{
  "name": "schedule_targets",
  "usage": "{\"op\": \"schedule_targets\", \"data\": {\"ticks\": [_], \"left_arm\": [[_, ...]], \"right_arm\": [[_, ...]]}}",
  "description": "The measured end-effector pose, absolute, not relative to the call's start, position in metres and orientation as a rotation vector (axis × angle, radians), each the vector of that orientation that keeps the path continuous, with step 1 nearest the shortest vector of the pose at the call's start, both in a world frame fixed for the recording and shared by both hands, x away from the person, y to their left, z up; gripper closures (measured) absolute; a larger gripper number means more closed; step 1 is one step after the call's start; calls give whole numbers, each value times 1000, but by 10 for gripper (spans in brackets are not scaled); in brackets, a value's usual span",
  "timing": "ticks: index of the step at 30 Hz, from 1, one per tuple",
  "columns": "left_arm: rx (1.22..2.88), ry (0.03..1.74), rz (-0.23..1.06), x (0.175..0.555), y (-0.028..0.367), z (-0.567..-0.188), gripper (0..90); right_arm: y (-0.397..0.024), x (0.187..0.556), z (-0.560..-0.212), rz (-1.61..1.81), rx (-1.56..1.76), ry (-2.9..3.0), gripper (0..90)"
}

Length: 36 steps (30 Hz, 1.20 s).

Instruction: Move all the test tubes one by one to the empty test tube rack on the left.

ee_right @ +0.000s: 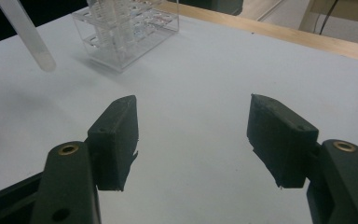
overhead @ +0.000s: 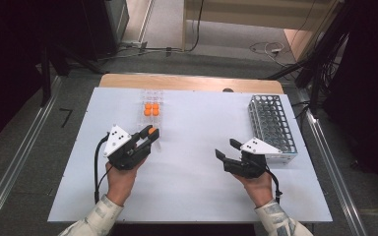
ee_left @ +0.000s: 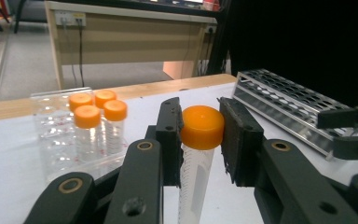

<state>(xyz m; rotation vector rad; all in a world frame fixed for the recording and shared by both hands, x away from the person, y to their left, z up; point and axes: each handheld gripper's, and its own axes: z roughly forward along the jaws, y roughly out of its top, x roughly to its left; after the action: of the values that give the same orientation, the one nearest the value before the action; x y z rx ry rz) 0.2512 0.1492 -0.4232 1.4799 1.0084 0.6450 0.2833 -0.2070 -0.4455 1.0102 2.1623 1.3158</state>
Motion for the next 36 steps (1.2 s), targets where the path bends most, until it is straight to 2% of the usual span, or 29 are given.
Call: {"op": "schedule_targets", "data": {"ticks": [15,36], "left_arm": [[1434,1067,691,259,170,-421,698],[1385,1138,746,283,192,-410,699]], "right_arm": [[-231,274,-450,1277,1038,2156,326],[-232,275,-451,1273,1052,2154,329]]}}
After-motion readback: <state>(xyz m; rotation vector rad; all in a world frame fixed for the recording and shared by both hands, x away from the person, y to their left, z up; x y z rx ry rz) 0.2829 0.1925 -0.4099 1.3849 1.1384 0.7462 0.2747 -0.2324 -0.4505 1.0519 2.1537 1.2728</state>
